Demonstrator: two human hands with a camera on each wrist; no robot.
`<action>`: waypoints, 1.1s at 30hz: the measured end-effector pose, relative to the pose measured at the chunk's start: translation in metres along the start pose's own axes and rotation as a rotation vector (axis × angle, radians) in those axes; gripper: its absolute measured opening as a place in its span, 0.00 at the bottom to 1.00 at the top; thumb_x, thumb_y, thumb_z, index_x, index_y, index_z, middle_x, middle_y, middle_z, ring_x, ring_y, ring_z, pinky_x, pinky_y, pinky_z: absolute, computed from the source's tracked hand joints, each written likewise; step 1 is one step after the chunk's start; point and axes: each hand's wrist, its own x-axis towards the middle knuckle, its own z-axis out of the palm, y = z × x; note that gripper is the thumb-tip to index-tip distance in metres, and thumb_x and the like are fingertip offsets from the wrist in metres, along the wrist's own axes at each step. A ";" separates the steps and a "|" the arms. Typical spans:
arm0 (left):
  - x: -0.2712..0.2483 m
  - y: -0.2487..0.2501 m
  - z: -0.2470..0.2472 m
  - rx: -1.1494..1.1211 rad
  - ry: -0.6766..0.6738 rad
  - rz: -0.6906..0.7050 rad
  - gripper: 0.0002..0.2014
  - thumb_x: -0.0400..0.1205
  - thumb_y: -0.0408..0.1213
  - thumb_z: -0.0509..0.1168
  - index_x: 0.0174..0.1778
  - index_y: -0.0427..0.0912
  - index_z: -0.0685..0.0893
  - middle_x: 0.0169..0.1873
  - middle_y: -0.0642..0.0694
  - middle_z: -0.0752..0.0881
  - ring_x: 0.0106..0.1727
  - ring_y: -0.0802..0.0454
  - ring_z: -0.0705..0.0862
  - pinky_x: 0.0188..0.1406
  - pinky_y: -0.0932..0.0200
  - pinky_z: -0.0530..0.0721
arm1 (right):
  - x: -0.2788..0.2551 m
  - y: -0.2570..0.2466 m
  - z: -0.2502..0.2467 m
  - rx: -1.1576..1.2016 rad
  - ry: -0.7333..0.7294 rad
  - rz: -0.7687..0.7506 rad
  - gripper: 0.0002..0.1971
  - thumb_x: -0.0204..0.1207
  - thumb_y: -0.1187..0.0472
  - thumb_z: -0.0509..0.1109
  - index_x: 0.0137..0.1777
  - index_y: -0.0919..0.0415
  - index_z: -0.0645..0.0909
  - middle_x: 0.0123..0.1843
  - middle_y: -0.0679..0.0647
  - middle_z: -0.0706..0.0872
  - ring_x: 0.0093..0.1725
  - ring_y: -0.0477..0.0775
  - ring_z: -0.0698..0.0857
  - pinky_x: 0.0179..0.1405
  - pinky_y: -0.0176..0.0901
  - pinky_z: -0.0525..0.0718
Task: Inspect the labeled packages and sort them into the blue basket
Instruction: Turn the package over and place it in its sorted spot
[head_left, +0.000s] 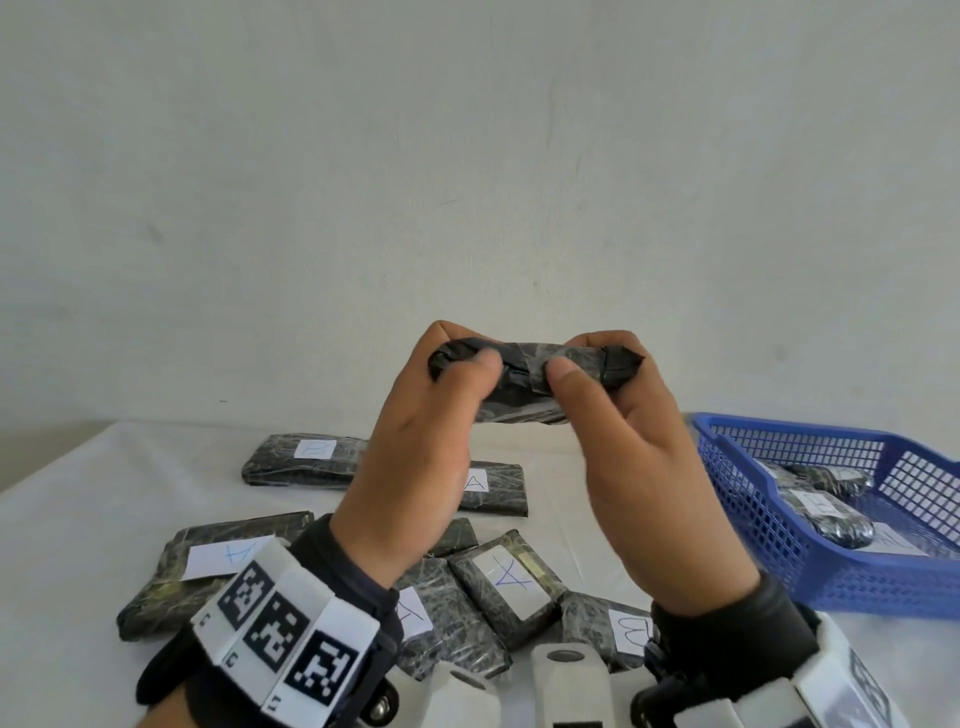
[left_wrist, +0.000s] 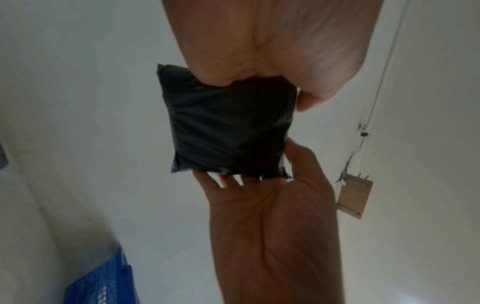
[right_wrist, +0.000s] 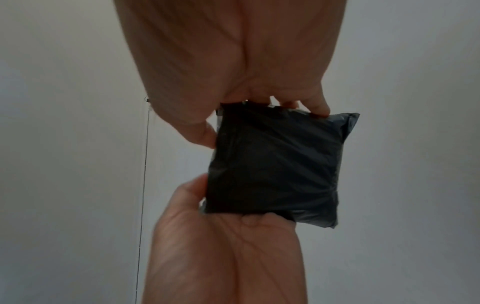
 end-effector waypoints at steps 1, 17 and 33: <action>0.000 0.005 0.000 0.034 -0.012 0.027 0.19 0.81 0.49 0.63 0.48 0.33 0.76 0.37 0.28 0.74 0.37 0.31 0.73 0.37 0.44 0.78 | 0.000 -0.002 0.001 -0.021 -0.006 -0.015 0.13 0.83 0.48 0.66 0.54 0.57 0.80 0.47 0.53 0.90 0.51 0.54 0.88 0.53 0.45 0.87; 0.007 0.013 -0.011 -0.053 0.077 -0.419 0.28 0.77 0.55 0.72 0.65 0.37 0.83 0.48 0.38 0.95 0.49 0.38 0.96 0.50 0.45 0.95 | 0.006 0.031 -0.020 -0.807 0.244 -0.513 0.17 0.73 0.75 0.83 0.60 0.60 0.94 0.57 0.55 0.90 0.62 0.59 0.82 0.62 0.34 0.77; 0.013 0.000 -0.005 0.062 0.121 -0.337 0.12 0.85 0.25 0.70 0.60 0.43 0.83 0.43 0.35 0.91 0.38 0.48 0.94 0.26 0.55 0.88 | 0.002 0.012 -0.018 -0.635 -0.206 0.395 0.67 0.54 0.20 0.77 0.91 0.37 0.50 0.76 0.45 0.64 0.77 0.48 0.72 0.78 0.45 0.76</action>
